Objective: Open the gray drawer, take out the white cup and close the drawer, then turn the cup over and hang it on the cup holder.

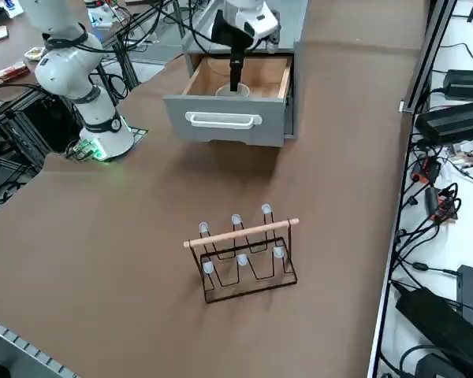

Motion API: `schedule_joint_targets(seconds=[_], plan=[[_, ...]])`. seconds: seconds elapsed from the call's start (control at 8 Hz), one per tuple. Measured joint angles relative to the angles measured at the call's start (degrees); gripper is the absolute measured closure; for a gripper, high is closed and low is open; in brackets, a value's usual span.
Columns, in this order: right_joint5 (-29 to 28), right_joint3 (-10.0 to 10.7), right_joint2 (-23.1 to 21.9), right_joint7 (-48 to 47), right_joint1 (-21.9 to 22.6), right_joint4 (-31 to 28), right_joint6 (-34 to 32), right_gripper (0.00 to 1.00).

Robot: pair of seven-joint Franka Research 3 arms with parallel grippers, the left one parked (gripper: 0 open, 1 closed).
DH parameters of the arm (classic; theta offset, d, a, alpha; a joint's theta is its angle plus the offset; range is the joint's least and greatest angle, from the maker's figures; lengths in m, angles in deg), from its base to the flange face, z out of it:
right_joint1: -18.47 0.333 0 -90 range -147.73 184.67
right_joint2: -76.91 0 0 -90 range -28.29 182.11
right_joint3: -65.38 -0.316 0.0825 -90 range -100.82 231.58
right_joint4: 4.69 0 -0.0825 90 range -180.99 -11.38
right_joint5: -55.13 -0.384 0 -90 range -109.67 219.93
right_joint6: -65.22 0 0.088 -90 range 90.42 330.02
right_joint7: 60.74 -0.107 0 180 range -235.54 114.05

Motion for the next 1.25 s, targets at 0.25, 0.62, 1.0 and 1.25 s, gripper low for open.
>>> schedule_joint_targets(seconds=[0.25, 0.62, 1.0, 1.25], plan=[[0.03, 0.09, -0.48, 0.00, 0.00, -2.55, 2.12, 0.27], [0.04, 0.11, -0.02, -0.26, 0.07, -3.45, 3.89, 0.76], [0.52, 0.11, -1.01, -4.98, 1.18, -1.20, 3.79, 0.94], [0.52, 0.05, -1.64, -9.19, 2.73, 5.12, -2.26, 0.94]])
